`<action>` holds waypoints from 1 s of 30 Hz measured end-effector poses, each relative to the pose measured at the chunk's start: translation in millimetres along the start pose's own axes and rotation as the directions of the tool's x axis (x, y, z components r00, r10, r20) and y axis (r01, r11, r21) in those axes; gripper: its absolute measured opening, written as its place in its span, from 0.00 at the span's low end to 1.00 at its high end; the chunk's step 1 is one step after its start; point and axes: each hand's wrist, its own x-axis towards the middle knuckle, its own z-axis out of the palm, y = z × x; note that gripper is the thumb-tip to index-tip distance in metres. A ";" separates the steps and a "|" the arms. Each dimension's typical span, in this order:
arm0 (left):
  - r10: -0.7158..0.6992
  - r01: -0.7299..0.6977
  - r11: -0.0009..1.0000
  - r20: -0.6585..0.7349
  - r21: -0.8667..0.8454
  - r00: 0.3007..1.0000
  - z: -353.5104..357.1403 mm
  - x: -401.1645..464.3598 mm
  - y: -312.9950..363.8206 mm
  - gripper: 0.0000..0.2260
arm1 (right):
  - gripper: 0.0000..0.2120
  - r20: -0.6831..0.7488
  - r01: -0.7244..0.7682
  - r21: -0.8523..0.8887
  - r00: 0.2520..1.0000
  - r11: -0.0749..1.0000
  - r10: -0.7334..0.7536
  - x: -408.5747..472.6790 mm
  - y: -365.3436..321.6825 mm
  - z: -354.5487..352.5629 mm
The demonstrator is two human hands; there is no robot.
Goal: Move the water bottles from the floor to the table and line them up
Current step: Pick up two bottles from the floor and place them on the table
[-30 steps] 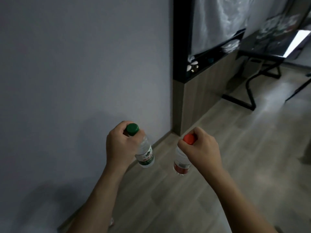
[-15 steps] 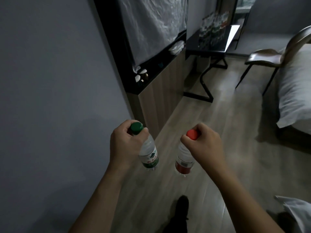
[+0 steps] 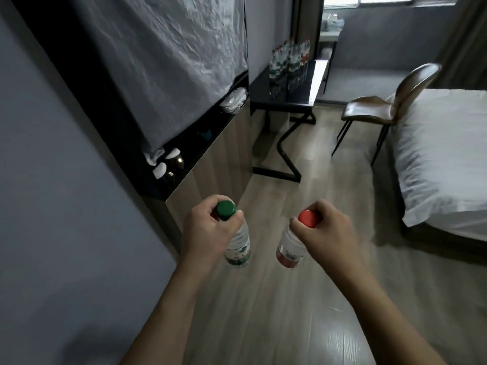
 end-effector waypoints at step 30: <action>0.065 -0.049 0.983 0.087 -0.174 0.994 379.4 366.7 77.3 0.04 | 0.14 -0.190 -0.035 0.043 0.981 0.998 0.043 469.2 160.9 -86.2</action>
